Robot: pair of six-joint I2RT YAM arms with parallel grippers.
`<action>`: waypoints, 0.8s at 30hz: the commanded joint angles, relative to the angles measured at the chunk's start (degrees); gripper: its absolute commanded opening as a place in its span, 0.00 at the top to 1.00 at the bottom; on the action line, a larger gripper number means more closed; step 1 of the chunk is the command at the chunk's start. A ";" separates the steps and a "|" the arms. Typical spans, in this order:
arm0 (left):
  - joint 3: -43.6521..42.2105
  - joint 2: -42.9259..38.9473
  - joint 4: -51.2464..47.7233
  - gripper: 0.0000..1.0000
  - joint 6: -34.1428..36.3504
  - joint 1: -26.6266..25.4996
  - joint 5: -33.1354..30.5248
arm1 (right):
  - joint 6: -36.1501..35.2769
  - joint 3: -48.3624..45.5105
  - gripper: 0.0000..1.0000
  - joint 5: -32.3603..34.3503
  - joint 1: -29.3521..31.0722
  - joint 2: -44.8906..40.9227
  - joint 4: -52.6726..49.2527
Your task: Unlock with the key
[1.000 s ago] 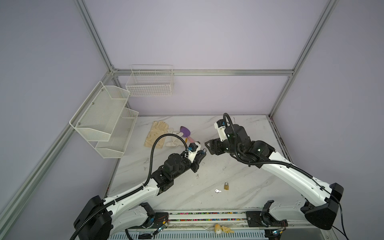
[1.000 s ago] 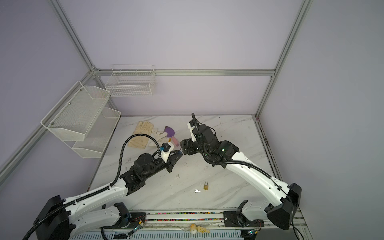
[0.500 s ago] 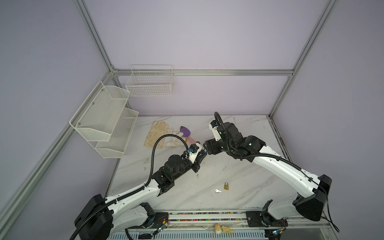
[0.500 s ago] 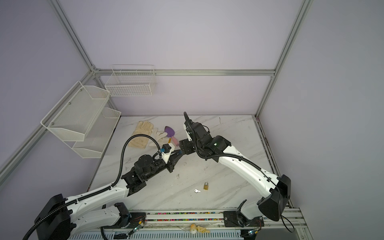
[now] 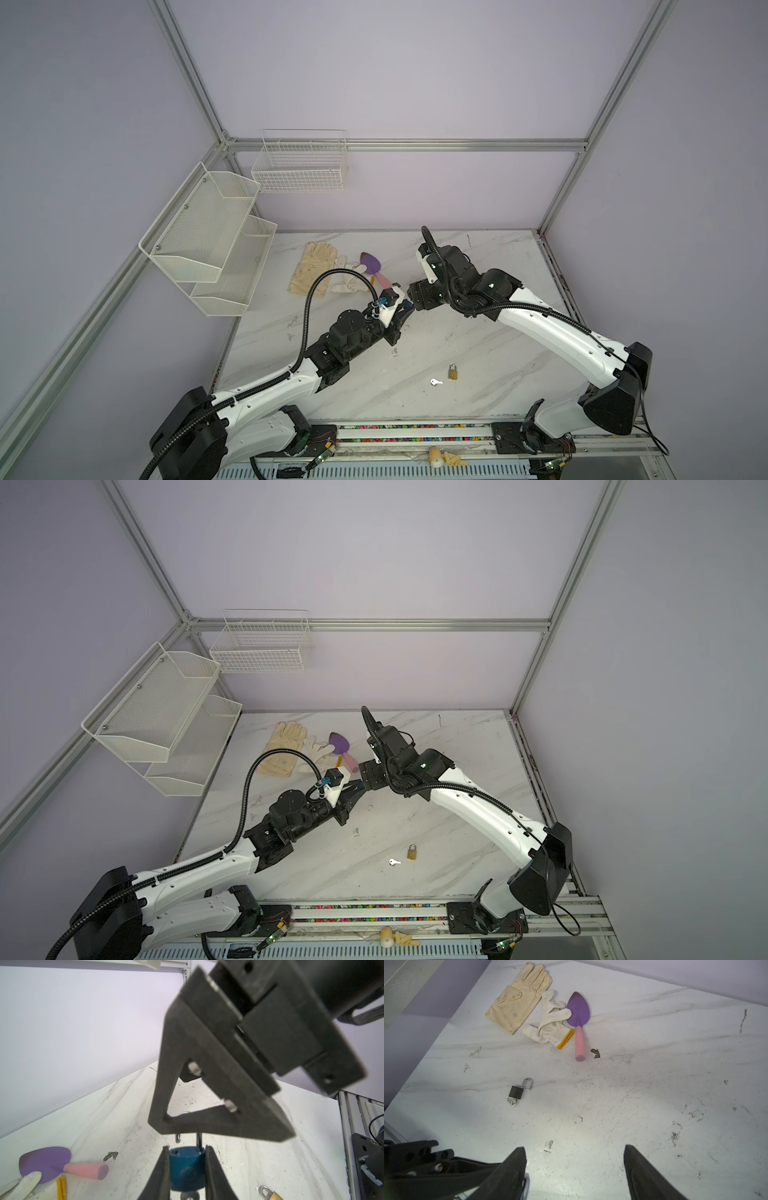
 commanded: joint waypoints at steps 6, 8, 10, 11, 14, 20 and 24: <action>-2.72 -1.17 4.14 1.00 2.41 -0.43 -0.17 | 0.12 2.70 0.21 1.53 -0.64 1.58 -4.50; -2.88 -1.26 4.15 1.00 2.65 -0.54 0.09 | 0.17 2.91 0.21 1.21 -1.54 1.58 -4.86; -3.11 -1.43 4.20 1.00 2.92 -0.53 0.25 | -0.07 3.17 0.20 -0.47 -2.29 1.58 -4.97; -3.24 -1.52 4.27 1.00 3.08 -0.56 0.34 | -0.18 3.26 0.20 -1.21 -2.56 1.75 -5.13; -3.57 -1.83 4.71 1.00 3.45 -0.64 0.23 | -0.63 3.67 0.20 -2.15 -3.38 2.45 -6.23; -4.44 -2.23 6.79 1.00 3.31 -0.64 -0.05 | -2.46 2.57 0.20 -6.46 -3.87 1.54 -6.13; -4.23 -1.63 7.10 1.00 3.73 -0.63 0.17 | -2.09 4.68 0.20 -2.77 -4.00 1.38 -7.59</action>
